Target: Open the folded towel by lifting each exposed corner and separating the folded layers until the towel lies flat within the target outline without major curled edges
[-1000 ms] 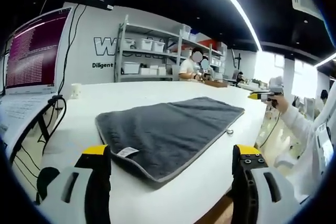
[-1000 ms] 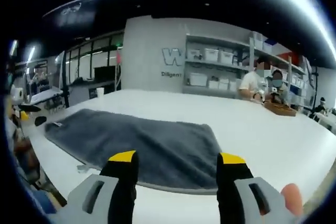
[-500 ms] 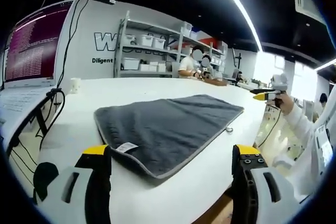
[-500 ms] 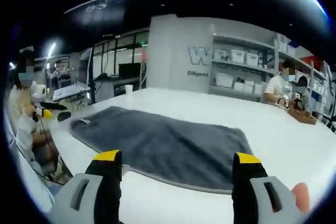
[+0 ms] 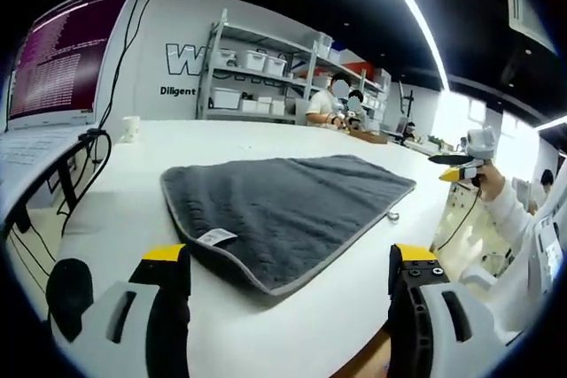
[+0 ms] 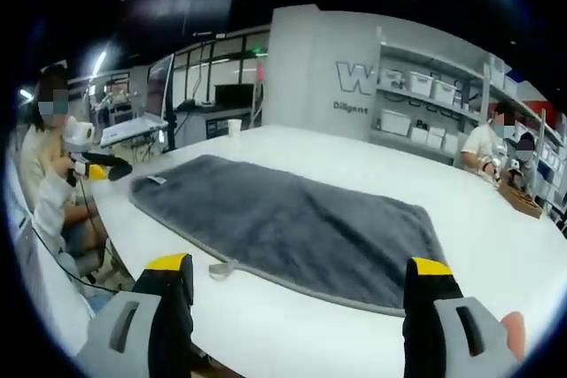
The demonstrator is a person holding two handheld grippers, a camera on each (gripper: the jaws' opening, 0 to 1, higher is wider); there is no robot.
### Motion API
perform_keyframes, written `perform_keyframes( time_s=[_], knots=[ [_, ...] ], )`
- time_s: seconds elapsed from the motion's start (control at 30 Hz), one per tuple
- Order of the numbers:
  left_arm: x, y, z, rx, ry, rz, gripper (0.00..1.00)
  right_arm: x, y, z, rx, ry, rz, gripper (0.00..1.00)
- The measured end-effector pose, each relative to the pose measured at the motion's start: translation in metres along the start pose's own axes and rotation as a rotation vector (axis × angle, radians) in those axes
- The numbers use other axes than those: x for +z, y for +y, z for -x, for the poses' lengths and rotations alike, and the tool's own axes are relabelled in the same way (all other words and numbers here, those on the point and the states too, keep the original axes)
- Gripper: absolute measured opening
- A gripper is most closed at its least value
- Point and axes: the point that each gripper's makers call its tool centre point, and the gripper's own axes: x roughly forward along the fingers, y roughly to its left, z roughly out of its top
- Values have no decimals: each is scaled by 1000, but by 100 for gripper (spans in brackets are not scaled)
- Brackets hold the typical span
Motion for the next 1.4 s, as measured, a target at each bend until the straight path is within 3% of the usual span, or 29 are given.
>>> perform_keyframes(
  time_s=[0.17,0.37,0.67,0.77,1.03,1.27,1.4],
  knots=[
    [-13,13,-12,25,28,20,76,-5,5,-4,10,15,0,99],
    [-14,29,-23,38,-32,25,40,-6,7,-6,15,17,-7,99],
    [-32,49,-23,107,29,-14,8,-7,9,-12,20,30,-4,99],
    [-35,51,-19,124,55,-7,4,-8,7,-12,14,33,-5,99],
    [-55,66,-8,220,203,-40,3,-13,6,-12,12,41,-14,99],
    [-59,65,-6,223,238,-39,6,-17,3,-11,6,47,-20,98],
    [-52,69,5,258,234,-67,17,-16,1,-11,2,49,-21,98]
  ],
)
